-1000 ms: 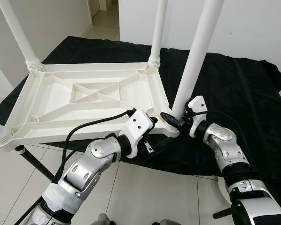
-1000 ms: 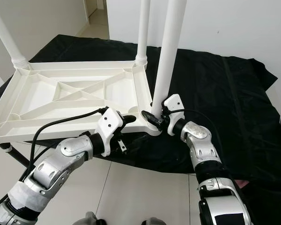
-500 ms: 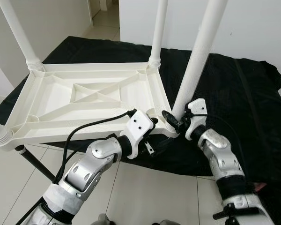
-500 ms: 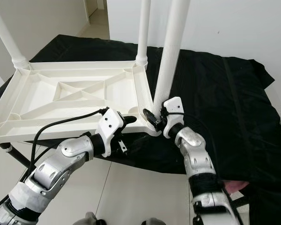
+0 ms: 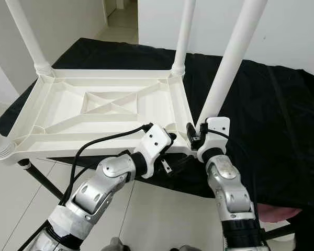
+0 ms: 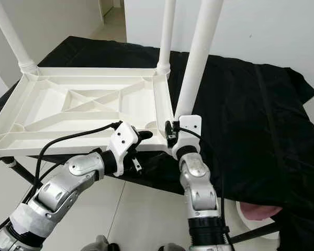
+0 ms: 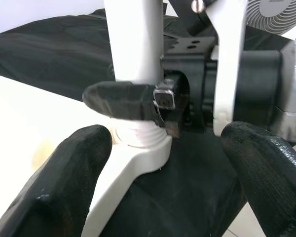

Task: Building children table

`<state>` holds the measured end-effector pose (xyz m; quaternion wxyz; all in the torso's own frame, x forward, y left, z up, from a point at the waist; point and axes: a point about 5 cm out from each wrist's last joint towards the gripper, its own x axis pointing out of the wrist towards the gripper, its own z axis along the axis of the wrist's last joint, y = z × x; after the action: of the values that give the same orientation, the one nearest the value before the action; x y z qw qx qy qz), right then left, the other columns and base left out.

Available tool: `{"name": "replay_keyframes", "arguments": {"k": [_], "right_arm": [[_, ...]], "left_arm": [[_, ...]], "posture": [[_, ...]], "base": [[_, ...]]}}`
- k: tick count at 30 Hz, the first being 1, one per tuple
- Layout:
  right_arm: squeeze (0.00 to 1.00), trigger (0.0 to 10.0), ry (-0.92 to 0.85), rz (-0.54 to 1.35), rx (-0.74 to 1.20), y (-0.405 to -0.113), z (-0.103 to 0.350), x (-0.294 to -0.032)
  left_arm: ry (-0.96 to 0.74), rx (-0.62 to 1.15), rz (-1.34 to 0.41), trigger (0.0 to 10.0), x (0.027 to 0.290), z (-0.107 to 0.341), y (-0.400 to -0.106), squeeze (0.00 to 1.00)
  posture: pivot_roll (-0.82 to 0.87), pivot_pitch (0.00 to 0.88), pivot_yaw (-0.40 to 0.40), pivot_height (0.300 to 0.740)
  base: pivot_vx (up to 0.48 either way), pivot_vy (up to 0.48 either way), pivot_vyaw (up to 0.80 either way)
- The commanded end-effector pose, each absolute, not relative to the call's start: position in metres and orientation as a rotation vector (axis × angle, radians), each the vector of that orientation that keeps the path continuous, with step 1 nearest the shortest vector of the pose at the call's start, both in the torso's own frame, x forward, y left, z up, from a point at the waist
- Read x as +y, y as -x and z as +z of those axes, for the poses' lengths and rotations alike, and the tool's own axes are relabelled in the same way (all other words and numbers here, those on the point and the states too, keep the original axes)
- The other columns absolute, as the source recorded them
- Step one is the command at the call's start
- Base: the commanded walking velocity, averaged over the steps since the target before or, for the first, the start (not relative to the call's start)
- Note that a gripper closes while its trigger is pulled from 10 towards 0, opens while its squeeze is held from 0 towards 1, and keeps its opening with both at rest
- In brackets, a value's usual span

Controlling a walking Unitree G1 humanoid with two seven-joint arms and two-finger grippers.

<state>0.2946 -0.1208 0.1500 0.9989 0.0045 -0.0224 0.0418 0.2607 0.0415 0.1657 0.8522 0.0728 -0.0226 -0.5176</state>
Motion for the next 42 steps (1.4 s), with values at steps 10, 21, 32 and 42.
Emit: {"name": "replay_keyframes", "arguments": {"k": [10, 21, 32, 42], "right_arm": [[1.0, 10.0, -0.019, 0.107, -0.032, -0.292, 0.157, -0.12], [1.0, 10.0, -0.01, 0.255, -0.06, -0.298, 0.155, -0.135], [0.0, 10.0, 0.082, 0.578, -0.059, -0.312, 0.155, -0.143], [0.0, 10.0, 0.173, 0.785, -0.074, -0.328, 0.159, -0.131]], "left_arm": [[-0.176, -0.04, -1.109, 10.0, 0.041, 0.164, -0.263, 0.0], [-0.177, -0.041, -1.104, 10.0, 0.043, 0.164, -0.264, 0.0], [-0.183, -0.041, -1.106, 10.0, 0.044, 0.166, -0.266, 0.0], [-0.19, -0.047, -1.108, 10.0, 0.044, 0.168, -0.266, 0.0]], "posture": [[-0.09, 0.032, -0.023, 0.74], [-0.1, 0.037, -0.016, 0.74], [-0.09, 0.043, 0.001, 0.74], [-0.06, 0.039, -0.001, 0.74]], "base": [[0.0, 0.0, 0.0], [0.0, 0.0, 0.0], [0.0, 0.0, 0.0], [0.0, 0.0, 0.0]]}}
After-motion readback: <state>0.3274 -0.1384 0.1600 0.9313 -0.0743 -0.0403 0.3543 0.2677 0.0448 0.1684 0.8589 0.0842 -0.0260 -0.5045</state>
